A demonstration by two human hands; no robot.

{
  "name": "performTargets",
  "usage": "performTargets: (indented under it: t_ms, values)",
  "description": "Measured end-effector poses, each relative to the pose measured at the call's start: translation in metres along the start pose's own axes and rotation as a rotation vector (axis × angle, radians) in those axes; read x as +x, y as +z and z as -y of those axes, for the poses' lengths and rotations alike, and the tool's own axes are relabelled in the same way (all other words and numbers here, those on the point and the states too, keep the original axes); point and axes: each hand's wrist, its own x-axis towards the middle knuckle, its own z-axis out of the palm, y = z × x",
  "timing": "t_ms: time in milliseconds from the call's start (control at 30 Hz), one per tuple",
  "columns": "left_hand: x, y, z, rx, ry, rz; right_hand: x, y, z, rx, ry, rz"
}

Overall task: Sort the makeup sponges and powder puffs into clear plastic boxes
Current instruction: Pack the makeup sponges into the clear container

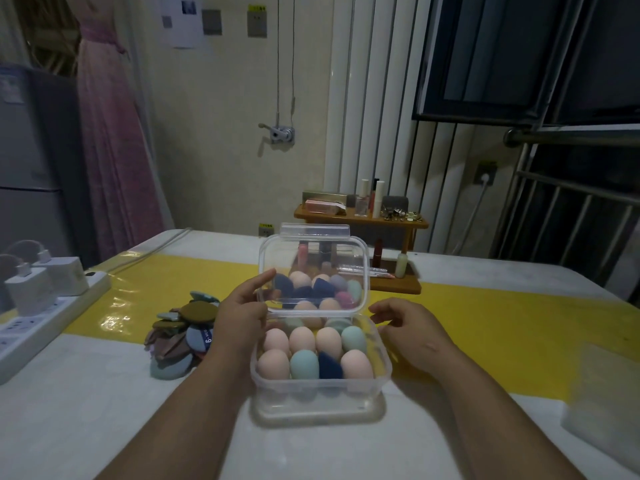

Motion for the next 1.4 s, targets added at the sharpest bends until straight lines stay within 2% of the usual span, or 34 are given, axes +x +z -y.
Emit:
performTargets:
  t_ms: [133,400,833,1033,1167,1233,1333,1400]
  values:
    - [-0.002,0.000,-0.003,0.005,-0.011,0.005,-0.002,0.009,0.000,-0.002,-0.060,0.110]
    - [-0.004,-0.002,-0.006,0.048,-0.024,0.011,0.004,0.017,0.003,0.060,-0.080,0.150]
    - [-0.008,-0.001,-0.009,0.077,-0.038,0.001,0.004,0.004,-0.002,-0.049,0.042,0.062]
    - [-0.009,0.007,-0.001,-0.007,-0.046,-0.035,-0.001,-0.016,-0.003,-0.303,0.083,0.139]
    - [-0.010,0.010,0.004,-0.009,-0.055,-0.061,-0.003,-0.019,-0.001,-0.254,0.159,0.229]
    - [-0.011,0.011,0.007,-0.026,-0.043,-0.056,-0.004,-0.019,0.000,-0.179,0.168,0.176]
    - [-0.012,0.015,0.010,-0.050,-0.033,-0.042,-0.003,-0.026,0.006,-0.171,0.143,-0.148]
    - [-0.013,0.018,0.011,-0.056,-0.030,-0.026,-0.004,-0.033,0.013,-0.022,0.075,-0.280]
